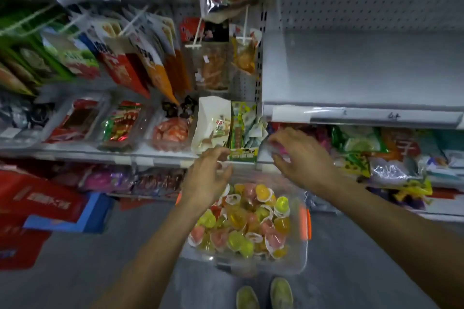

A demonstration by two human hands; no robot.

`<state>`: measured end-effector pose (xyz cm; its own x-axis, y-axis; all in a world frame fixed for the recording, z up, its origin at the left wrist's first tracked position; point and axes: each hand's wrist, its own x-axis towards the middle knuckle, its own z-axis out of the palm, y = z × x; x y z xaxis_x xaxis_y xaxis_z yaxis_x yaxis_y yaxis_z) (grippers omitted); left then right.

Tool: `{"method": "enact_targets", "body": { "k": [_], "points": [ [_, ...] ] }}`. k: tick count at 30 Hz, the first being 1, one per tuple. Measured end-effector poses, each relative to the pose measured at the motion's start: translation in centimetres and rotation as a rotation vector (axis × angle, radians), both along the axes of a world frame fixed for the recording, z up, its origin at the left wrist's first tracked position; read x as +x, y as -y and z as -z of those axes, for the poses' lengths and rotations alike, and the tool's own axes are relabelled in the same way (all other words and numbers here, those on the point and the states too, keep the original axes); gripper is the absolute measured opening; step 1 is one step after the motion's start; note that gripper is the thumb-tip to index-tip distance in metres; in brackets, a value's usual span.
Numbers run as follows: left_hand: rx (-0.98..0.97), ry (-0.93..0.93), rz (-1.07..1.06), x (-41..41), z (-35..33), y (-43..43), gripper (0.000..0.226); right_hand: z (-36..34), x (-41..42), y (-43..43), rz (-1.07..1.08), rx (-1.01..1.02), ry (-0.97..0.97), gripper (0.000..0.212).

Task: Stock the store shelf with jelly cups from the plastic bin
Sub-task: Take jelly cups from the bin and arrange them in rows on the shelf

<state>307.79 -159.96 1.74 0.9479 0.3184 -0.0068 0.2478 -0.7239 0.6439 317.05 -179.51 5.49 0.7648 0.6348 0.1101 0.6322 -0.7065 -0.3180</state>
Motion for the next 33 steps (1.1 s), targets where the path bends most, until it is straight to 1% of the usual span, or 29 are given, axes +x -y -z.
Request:
{"method": "enact_targets", "body": {
  "k": [5, 7, 9, 11, 13, 15, 17, 19, 21, 23, 25, 27, 30, 32, 33],
  "points": [
    [-0.223, -0.262, -0.095, -1.9, 11.2, -0.3, 0.020, 10.9, -1.0, -0.6, 0.018, -0.154, -0.377, 0.028],
    [-0.299, -0.354, -0.139, -2.1, 15.5, -0.4, 0.023, 15.6, -1.1, -0.8, 0.055, -0.184, -0.510, 0.029],
    [-0.355, -0.406, -0.200, -1.9, 19.3, -0.4, 0.031, 19.9, -0.7, -0.9, 0.152, -0.184, -0.598, 0.037],
    [-0.362, -0.431, -0.233, -1.1, 22.3, -0.1, 0.039, 23.5, 0.0, -1.1, 0.262, -0.182, -0.647, 0.049],
    [-0.353, -0.425, -0.257, -0.2, 24.8, 0.5, 0.051, 26.4, 0.7, -1.6, 0.321, -0.202, -0.660, 0.056],
    [-0.312, -0.405, -0.276, 0.7, 26.8, 1.1, 0.060, 28.8, 1.2, -2.2, 0.328, -0.203, -0.649, 0.059],
    [-0.287, -0.395, -0.283, 1.4, 28.3, 1.9, 0.067, 30.6, 1.2, -2.9, 0.325, -0.211, -0.588, 0.058],
    [-0.272, -0.406, -0.309, 1.8, 29.5, 2.5, 0.067, 31.7, 1.0, -3.4, 0.360, -0.258, -0.509, 0.059],
    [-0.237, -0.414, -0.359, 1.9, 30.2, 2.8, 0.058, 32.4, 0.8, -3.7, 0.353, -0.322, -0.435, 0.061],
    [-0.224, -0.375, -0.394, 2.0, 30.3, 2.9, 0.048, 32.8, 0.8, -3.7, 0.327, -0.334, -0.446, 0.064],
    [-0.245, -0.336, -0.411, 2.0, 29.9, 2.9, 0.043, 32.6, 0.8, -3.5, 0.310, -0.305, -0.510, 0.067],
    [-0.292, -0.311, -0.435, 1.7, 29.1, 3.0, 0.042, 31.8, 0.7, -3.2, 0.318, -0.214, -0.567, 0.066],
    [-0.404, -0.246, -0.480, 1.0, 26.8, 3.1, 0.043, 29.0, 0.1, -2.6, 0.362, 0.033, -0.710, 0.053],
    [-0.500, -0.206, -0.490, 0.6, 24.8, 3.1, 0.036, 27.0, -0.3, -2.2, 0.354, 0.151, -0.820, 0.048],
    [-0.528, -0.192, -0.482, 0.4, 23.7, 3.1, 0.034, 26.0, -0.5, -1.9, 0.330, 0.180, -0.843, 0.045]
  ]
}}
